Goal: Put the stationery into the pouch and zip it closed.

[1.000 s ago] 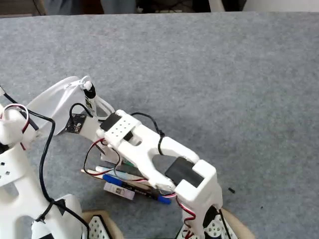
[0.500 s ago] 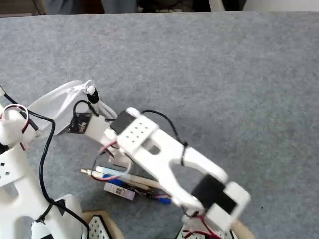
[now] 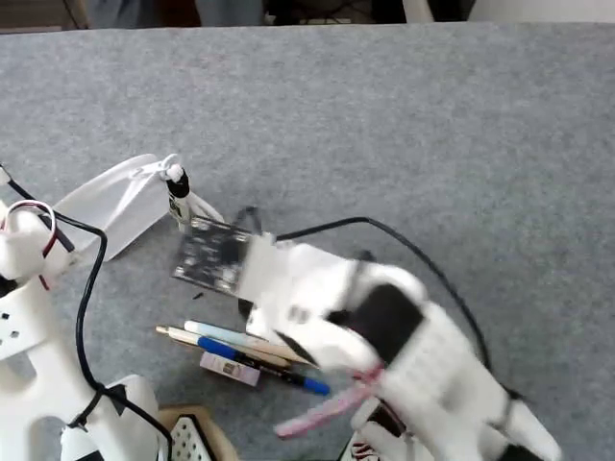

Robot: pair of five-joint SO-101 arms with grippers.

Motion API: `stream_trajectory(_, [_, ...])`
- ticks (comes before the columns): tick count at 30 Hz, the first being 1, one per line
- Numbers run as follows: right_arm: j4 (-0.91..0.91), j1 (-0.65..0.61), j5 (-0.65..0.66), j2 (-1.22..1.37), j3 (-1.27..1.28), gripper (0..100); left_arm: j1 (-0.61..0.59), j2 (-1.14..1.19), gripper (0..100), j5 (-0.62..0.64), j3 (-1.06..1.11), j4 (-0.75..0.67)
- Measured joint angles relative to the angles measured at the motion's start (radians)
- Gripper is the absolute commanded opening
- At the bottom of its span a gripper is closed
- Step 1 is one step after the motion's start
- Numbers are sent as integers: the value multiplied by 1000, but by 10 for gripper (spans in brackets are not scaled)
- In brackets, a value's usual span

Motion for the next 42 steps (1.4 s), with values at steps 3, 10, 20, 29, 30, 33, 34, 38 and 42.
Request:
stream_trajectory(3, [-78,86,-31,-64,-52,13,71,0,28,-18,-2,2])
stream_trajectory(10, [-281,190,-135,-77,-155,13,288,0,28,-21,-2,3])
stream_trajectory(20, [-552,195,-170,-77,-160,12,552,17,28,-20,-117,9])
stream_trajectory(29, [-611,192,-204,-34,-109,12,618,15,28,0,-78,9])
stream_trajectory(30, [-631,192,-221,-23,-87,12,611,15,28,0,-75,9])
stream_trajectory(33, [-677,193,-272,5,-44,12,562,15,28,0,-71,9])
stream_trajectory(34, [-684,192,-292,11,-29,12,542,15,28,0,-71,9])
stream_trajectory(38, [-695,192,-364,28,18,12,482,15,28,0,-69,9])
stream_trajectory(42, [-697,184,-379,28,35,12,465,15,28,0,-69,9])
